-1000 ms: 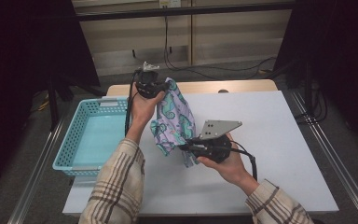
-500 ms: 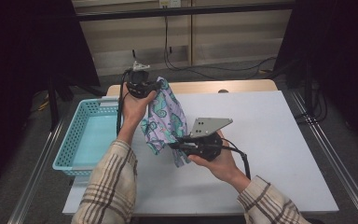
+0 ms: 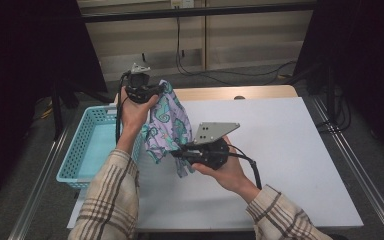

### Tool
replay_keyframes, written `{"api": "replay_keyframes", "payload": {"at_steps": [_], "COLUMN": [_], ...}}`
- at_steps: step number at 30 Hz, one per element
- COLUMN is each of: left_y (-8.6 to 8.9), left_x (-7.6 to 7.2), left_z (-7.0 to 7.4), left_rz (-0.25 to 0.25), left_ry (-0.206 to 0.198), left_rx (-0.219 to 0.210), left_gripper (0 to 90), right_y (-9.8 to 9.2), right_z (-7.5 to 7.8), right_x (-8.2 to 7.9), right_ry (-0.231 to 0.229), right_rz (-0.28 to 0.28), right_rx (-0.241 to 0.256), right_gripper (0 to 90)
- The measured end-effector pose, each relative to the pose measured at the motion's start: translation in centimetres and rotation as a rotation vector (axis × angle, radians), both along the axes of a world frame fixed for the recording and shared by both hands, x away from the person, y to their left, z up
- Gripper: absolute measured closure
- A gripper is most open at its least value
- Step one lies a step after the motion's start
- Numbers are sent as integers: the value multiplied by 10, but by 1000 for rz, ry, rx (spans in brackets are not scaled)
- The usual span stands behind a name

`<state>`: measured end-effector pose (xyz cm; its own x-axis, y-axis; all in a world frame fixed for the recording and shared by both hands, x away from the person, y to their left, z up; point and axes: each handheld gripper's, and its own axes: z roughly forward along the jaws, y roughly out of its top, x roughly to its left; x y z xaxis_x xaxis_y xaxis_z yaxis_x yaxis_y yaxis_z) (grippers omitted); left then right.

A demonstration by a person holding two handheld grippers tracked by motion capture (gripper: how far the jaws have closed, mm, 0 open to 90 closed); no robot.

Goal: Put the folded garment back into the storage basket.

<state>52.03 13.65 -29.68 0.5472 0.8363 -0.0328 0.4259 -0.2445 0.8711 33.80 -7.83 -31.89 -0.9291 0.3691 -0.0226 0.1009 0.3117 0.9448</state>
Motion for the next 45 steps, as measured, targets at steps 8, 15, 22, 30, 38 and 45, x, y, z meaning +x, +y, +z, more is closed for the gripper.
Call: {"api": "replay_keyframes", "payload": {"at_steps": [8,15,22,30,38,45], "left_y": [13,26,33,48,58,74], "left_x": [-3,-5,-8,-11,-10,-11], "left_z": [8,15,19,26,26,30], "left_rz": [3,2,21,39,52,73], "left_ry": [-14,-24,-34,-41,-38,-44], "left_rx": [-1,26,3,3,6,3], "left_gripper": [815,815,815,815,815,815], "right_y": [11,21,32,44,55,67], "right_z": [9,15,19,22,26,29], "right_x": [-1,0,1,1,4,8], "right_ry": [-20,-27,-28,-31,-32,-30], "right_rz": [19,32,57,71,90,110], "right_rx": [-1,4,13,15,7,6], "right_gripper": [855,856,856,856,856,856]}}
